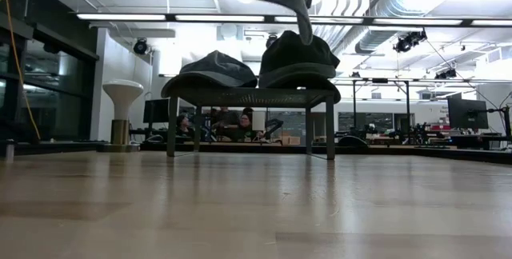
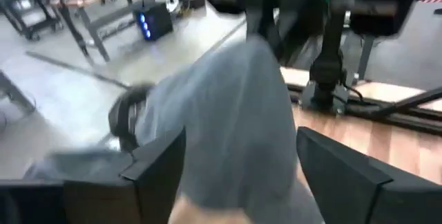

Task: Pick & Place hat
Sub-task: Stack the gray cap on top of the other gray cap on the shelf

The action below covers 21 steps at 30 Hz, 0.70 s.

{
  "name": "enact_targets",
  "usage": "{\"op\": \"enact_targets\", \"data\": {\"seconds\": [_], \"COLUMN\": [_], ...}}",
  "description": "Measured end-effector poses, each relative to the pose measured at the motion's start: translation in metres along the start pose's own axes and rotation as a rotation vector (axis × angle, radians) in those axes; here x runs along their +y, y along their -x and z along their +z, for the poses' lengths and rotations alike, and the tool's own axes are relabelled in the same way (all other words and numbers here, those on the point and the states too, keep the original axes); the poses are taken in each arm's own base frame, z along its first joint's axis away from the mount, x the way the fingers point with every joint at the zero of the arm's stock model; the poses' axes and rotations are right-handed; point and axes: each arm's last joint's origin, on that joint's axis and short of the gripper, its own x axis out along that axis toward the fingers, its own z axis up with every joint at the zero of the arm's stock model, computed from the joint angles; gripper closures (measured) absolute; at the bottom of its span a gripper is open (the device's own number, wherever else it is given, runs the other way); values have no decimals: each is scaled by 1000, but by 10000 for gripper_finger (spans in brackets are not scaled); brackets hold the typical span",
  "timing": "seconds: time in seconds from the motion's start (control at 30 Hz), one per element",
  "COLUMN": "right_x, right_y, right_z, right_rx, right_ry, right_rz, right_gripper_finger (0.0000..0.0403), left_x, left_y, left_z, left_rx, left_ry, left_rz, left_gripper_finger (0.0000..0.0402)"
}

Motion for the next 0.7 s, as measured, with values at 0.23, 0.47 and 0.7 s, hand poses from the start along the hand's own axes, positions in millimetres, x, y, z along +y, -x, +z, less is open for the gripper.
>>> {"op": "enact_targets", "data": {"seconds": [0.23,0.47,0.7], "right_x": [1,1,2], "right_y": [0,-1,-3], "right_z": [-5,-5,-6], "right_rx": [48,51,61], "right_ry": [7,30,36], "right_rz": [30,49,58], "right_gripper_finger": [383,383,383], "left_x": [13,11,3], "left_y": [-27,-63,-79], "left_z": [24,19,16], "left_rx": [-99,-62,-21], "left_ry": [-27,-79,-143], "left_rz": [-97,-204,-207], "left_gripper_finger": [106,105,105]}}
